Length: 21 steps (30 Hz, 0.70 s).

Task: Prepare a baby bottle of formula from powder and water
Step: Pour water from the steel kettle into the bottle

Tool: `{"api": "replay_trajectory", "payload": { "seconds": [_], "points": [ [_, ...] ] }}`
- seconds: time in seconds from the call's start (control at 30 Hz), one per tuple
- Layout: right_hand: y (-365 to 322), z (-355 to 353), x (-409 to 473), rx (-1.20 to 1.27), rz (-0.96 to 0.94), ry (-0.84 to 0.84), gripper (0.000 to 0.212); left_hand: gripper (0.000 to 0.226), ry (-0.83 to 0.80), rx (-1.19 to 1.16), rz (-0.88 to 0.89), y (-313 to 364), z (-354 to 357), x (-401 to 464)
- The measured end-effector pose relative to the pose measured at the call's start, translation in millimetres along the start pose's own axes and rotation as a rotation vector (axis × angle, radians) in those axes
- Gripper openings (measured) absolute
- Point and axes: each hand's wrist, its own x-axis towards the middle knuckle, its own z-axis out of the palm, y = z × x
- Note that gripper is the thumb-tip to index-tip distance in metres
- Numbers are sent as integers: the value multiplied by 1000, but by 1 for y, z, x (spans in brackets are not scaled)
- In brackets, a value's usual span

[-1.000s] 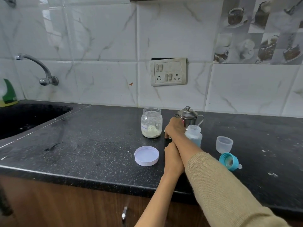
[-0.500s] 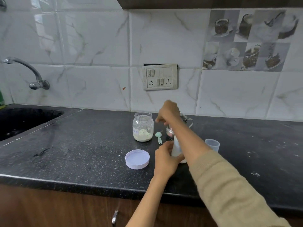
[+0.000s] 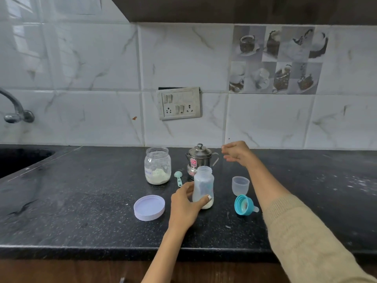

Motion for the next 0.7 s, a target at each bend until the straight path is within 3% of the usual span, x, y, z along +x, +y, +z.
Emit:
{"api": "replay_trajectory", "payload": {
  "seconds": [0.4,0.7],
  "points": [
    [37,21,40,275,172,-311,59,57,-22,44,22,-9,2,3],
    [37,37,54,380,141,-317,62,50,-39,25,18,-9,3,4]
  ]
}}
